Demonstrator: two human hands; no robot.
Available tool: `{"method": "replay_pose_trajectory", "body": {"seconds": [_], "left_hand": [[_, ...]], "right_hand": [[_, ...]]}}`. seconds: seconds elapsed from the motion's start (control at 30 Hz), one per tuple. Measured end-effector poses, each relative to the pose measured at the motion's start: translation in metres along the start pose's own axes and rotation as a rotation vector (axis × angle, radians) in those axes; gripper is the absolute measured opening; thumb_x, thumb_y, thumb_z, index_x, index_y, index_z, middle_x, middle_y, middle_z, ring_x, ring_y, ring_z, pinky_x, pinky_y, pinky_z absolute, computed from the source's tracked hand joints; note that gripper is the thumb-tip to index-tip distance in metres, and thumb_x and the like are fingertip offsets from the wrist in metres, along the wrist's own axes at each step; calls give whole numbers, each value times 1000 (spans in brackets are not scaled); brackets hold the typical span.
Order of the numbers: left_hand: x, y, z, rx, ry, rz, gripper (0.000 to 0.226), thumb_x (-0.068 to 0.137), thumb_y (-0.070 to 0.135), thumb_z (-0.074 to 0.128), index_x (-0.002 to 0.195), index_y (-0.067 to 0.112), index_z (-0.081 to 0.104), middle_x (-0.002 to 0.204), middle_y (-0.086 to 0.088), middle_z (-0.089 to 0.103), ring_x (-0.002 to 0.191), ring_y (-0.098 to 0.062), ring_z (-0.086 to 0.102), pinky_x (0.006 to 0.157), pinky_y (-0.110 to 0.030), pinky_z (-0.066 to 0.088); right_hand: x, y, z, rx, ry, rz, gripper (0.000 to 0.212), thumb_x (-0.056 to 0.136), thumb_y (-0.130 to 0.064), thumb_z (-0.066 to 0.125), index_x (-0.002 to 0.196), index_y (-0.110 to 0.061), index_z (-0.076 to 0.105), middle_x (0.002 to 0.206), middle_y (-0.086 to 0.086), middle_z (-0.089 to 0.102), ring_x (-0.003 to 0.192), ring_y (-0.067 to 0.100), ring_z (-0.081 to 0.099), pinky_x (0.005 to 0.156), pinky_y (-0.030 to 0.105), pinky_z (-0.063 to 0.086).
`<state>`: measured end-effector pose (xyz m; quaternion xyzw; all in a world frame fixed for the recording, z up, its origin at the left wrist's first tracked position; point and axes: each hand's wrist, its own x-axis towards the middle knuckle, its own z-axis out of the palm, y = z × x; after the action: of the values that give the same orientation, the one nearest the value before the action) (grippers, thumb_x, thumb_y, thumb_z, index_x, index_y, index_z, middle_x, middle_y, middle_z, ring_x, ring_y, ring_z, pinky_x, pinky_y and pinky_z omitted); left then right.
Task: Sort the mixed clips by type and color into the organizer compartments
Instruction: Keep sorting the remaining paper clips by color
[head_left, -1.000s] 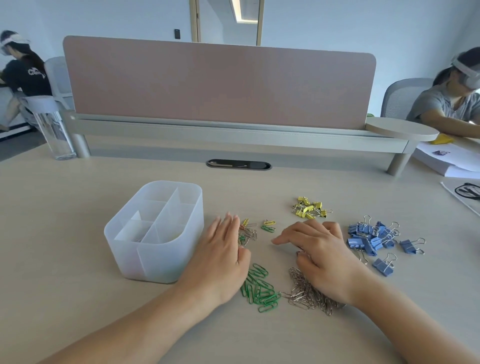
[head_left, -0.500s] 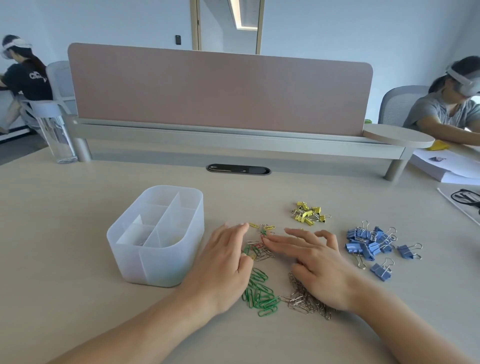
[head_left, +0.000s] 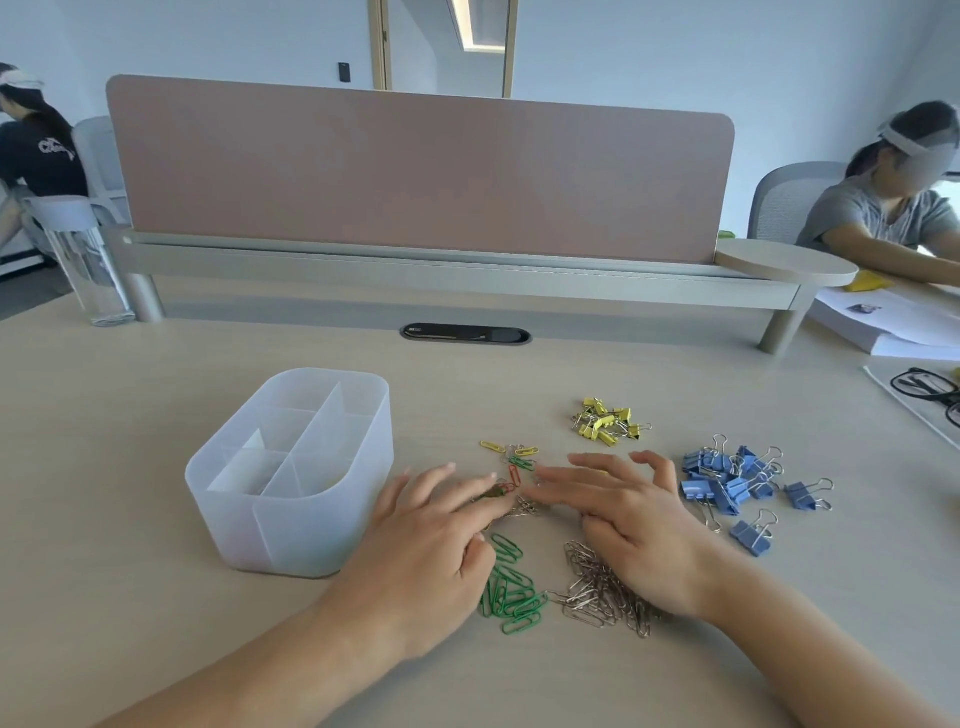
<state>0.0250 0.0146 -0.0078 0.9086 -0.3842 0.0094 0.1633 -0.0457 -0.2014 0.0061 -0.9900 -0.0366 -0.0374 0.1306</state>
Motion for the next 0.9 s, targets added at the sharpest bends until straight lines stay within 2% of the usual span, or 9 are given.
{"method": "replay_pose_trajectory", "body": {"seconds": [0.1,0.23,0.33,0.4,0.5,0.6,0.7,0.8,0.9], "left_hand": [[2,-3,1,1,-16,-28,82,71,46,-8,146,51,25,152,36,15,144,0,2,119,-38,2],[2,-3,2,-1,-18,-37,83,71,47,-10,148,49,19,155,33,9,145,-1,-3,120,-39,-1],[-1,-1,-1,-20,4,-23,80,72,47,-7,145,51,24,155,32,9,145,-4,-5,120,-41,-2],[-4,1,-4,-8,28,9,78,74,47,-4,142,50,32,156,30,10,145,-5,-4,120,-40,-3],[-7,4,-2,-11,64,30,78,76,47,-2,149,40,27,158,22,11,145,-4,-4,120,-30,-3],[-7,1,-1,-40,101,-8,79,76,45,-3,146,30,30,155,17,16,144,-4,1,117,-19,4],[-8,-1,-5,-85,164,-18,55,86,33,16,134,26,44,143,18,31,131,-3,23,109,-15,24],[-8,0,-8,-77,171,15,40,93,20,36,129,30,50,142,20,34,128,-2,26,103,-10,24],[-8,0,-9,-57,183,14,41,92,21,36,123,36,60,147,23,33,135,-3,23,106,-20,33]], "right_hand": [[0,-2,-2,-30,-45,-26,62,84,-29,22,133,-65,34,141,-46,27,138,-13,7,114,36,-8],[-7,-2,-9,27,-10,-66,60,78,-24,28,119,-59,56,125,-49,45,135,-16,16,113,29,-7],[-13,1,-12,81,78,-59,62,73,-18,32,110,-56,64,111,-37,60,132,-15,22,110,23,-1],[-14,4,-12,104,146,-31,61,74,-17,33,110,-56,64,111,-29,59,130,-14,24,107,20,3],[-12,4,-6,82,140,-51,61,77,-23,29,119,-55,58,127,-37,51,133,-10,26,108,25,6],[-9,1,-2,-10,72,-50,63,79,-27,22,129,-54,50,135,-42,40,135,-15,18,110,27,0],[-10,-1,-6,55,92,-63,62,78,-18,29,123,-50,57,114,-33,59,130,-18,24,110,26,1],[-13,-3,-8,257,203,-79,61,73,-9,35,110,-44,69,103,-37,59,122,-19,33,104,16,8],[-12,-1,-4,282,245,-53,61,74,-9,35,109,-46,69,113,-23,61,124,-12,38,102,16,10]]}}
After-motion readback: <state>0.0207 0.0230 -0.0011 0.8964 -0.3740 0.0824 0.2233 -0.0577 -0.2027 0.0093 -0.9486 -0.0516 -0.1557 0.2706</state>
